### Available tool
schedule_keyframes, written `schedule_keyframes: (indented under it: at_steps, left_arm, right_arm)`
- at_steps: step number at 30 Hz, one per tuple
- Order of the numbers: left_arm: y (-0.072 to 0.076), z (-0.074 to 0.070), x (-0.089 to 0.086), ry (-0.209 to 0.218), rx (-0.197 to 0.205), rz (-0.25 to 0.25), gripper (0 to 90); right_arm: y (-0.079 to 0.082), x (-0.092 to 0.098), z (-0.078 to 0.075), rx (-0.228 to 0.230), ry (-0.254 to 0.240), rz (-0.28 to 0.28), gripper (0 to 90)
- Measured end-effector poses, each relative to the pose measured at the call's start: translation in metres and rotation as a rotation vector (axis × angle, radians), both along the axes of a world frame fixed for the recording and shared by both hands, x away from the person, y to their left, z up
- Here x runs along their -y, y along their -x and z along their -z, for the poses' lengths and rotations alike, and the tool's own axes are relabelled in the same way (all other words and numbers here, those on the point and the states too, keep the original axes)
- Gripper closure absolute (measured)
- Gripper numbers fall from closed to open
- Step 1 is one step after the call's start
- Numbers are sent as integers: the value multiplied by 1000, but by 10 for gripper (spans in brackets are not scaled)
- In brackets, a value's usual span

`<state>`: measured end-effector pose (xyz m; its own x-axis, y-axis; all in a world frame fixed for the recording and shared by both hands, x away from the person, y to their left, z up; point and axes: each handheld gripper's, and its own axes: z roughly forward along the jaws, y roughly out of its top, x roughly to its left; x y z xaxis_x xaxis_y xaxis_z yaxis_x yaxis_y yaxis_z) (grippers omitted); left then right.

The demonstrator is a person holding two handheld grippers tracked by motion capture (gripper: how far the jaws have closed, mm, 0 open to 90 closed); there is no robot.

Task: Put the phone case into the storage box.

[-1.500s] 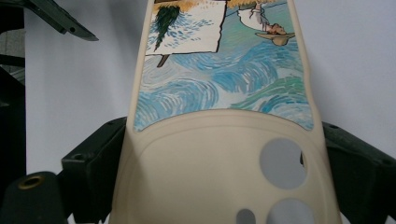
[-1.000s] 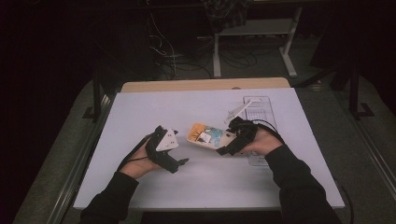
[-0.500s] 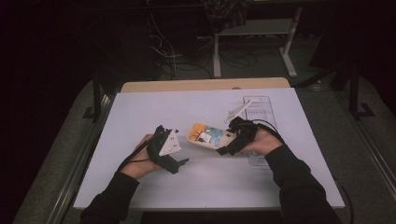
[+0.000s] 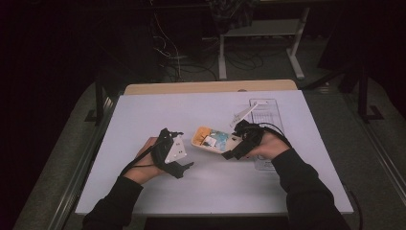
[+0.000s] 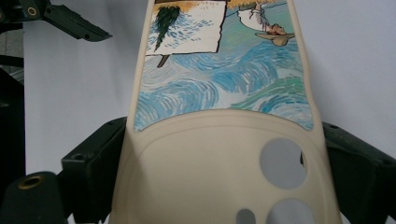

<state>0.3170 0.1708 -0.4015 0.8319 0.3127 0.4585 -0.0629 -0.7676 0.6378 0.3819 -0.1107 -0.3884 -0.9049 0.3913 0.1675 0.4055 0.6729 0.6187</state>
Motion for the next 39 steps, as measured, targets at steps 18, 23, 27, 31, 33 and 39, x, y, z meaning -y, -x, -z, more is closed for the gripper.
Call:
schedule_keyframes:
  at_steps: [18,23,27,31,33,39]
  left_arm:
    - [3,2,6,-90,128,24,5]
    - [5,3,9,-115,165,30,5]
    - [6,4,10,-119,183,29,5]
    - [7,5,11,-128,207,28,5]
    - [7,5,11,-138,219,27,5]
    - [8,7,14,-161,254,28,6]
  right_arm:
    - [0,0,0,0,0,4,94]
    - [-1,0,0,3,9,-1,94]
    - [-1,0,0,4,8,-1,94]
    - [0,-1,1,3,4,3,94]
    - [-1,-1,1,-4,0,-1,94]
    - [0,-2,1,6,4,2,94]
